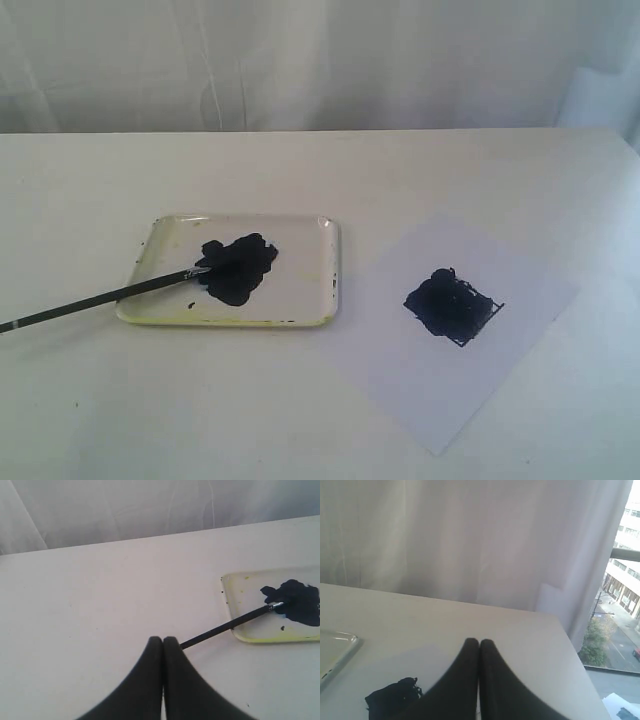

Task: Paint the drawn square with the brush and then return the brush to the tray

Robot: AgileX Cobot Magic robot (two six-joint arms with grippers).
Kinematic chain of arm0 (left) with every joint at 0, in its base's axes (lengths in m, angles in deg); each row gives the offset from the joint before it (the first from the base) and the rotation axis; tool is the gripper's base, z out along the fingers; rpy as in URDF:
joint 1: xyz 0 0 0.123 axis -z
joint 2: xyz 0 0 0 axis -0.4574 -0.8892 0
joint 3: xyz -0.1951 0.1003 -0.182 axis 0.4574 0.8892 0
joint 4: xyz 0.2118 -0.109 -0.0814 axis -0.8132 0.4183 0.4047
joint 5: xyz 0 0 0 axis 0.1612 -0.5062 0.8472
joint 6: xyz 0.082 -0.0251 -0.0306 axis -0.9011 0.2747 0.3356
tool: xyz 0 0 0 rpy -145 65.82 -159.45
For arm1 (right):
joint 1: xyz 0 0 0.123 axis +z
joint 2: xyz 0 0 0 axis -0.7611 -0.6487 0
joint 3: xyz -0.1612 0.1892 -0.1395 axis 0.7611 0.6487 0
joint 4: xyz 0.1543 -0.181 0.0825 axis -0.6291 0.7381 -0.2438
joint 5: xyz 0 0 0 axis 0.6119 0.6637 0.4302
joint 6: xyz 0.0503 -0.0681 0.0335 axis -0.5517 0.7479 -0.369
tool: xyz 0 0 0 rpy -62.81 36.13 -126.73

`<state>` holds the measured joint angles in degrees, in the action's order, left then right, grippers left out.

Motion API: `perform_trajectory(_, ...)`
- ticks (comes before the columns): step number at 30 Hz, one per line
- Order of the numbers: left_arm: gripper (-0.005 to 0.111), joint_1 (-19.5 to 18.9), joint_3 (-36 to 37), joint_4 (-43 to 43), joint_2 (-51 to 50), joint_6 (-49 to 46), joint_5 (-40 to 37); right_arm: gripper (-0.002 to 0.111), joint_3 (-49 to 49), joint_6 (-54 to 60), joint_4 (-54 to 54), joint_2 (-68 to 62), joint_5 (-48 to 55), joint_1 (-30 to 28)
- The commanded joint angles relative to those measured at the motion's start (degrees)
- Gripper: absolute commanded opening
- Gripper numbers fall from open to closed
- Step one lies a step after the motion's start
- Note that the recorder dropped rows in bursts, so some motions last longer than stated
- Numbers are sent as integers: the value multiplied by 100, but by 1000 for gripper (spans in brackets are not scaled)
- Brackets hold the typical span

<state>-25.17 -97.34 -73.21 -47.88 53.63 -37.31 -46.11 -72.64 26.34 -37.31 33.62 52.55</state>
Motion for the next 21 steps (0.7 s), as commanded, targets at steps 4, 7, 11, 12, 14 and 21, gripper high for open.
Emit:
perform_trajectory(4,0,3,1165,75,41,68,1540,0,1125,24,0,23,-1531,-16)
perform_trajectory(7,0,3,1736,75,41,44,2019,0,1581,24,0,23,-1918,-16)
perform_trajectory(11,0,3,2100,75,41,90,2333,0,1814,24,0,23,-1889,-16)
perform_trajectory(12,0,3,2100,75,41,90,2003,0,1814,131,0,23,-1727,-16)
perform_trajectory(14,0,3,2100,75,41,90,1951,0,1814,132,0,23,-1682,-16)
perform_trajectory(21,0,3,2100,75,41,151,1989,0,1814,132,0,23,-1327,-16)
